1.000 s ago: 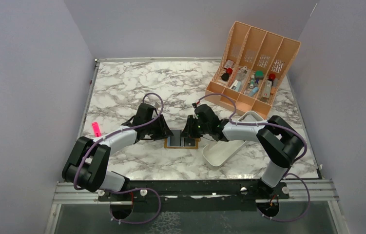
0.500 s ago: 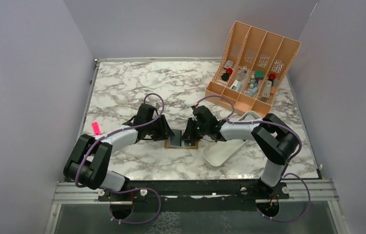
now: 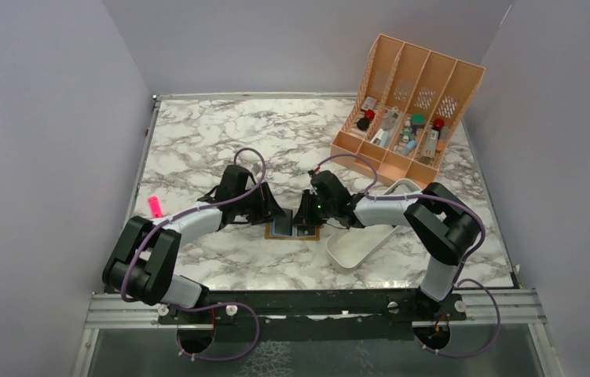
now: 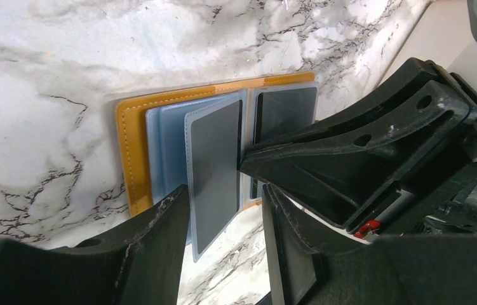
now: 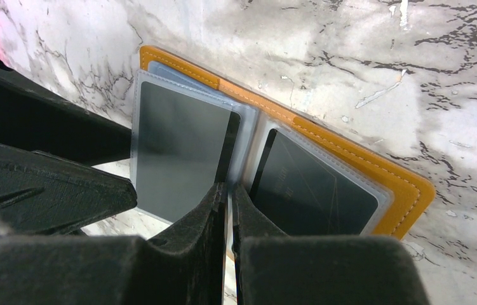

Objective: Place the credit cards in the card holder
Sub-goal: Turn over the card slot in the card holder.

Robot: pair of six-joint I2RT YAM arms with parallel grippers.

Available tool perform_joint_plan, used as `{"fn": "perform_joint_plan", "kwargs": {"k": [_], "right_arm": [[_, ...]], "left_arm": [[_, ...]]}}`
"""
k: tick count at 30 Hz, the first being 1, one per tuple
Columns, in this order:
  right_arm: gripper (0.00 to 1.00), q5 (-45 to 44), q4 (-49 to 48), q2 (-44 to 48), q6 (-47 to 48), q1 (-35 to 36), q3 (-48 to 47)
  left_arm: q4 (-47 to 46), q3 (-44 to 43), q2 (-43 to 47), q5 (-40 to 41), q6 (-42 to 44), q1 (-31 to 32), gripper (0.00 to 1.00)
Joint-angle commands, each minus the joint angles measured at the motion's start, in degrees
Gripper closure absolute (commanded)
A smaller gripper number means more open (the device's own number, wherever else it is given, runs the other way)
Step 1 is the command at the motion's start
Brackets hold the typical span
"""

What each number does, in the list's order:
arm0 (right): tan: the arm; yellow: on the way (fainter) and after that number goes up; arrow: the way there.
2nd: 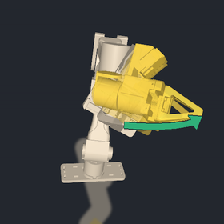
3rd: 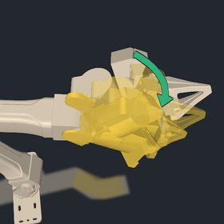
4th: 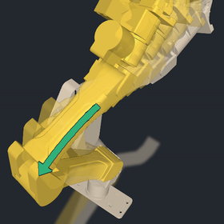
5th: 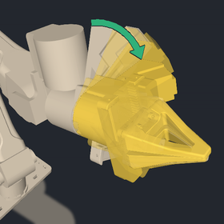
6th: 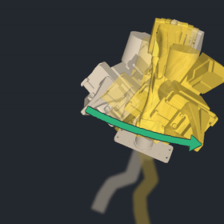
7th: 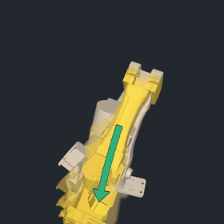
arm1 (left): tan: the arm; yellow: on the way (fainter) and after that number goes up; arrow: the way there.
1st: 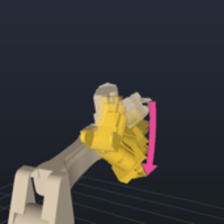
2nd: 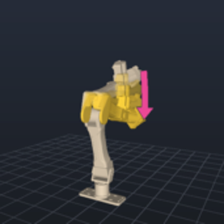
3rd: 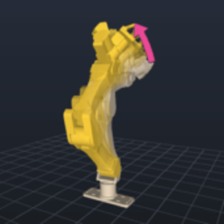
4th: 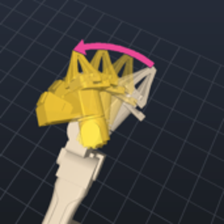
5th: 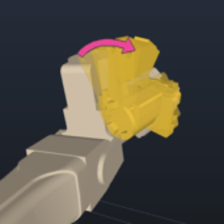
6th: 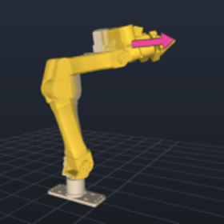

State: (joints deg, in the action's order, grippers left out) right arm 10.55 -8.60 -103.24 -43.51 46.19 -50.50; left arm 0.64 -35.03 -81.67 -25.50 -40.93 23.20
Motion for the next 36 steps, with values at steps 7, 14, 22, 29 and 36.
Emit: {"fn": "perform_joint_plan", "kwargs": {"k": [7,14,22,29,36], "right_arm": [[0.88,-1.4,0.7,-2.0,0.4,0.4,1.7],[0.77,-4.4,5.1,3.6,2.8,0.4,-0.8],[0.68,-12.1,11.1,10.5,8.2,0.3,-2.0],[0.62,-17.4,15.0,16.4,13.9,-1.3,-2.4],[0.52,-25.9,19.1,26.7,22.6,-5.1,-0.5]], "left_arm": [[-4.8,0.7,1.1,-4.6,-1.5,0.0,0.51],[-7.6,0.2,1.3,-7.6,-2.5,0.4,0.51],[-9.8,-1.3,-1.0,-8.7,-3.4,3.0,0.51],[-10.1,-4.1,-2.5,-8.0,-3.9,5.9,0.5],[-10.1,-6.3,-4.2,-7.1,-4.1,8.9,0.5]]}}
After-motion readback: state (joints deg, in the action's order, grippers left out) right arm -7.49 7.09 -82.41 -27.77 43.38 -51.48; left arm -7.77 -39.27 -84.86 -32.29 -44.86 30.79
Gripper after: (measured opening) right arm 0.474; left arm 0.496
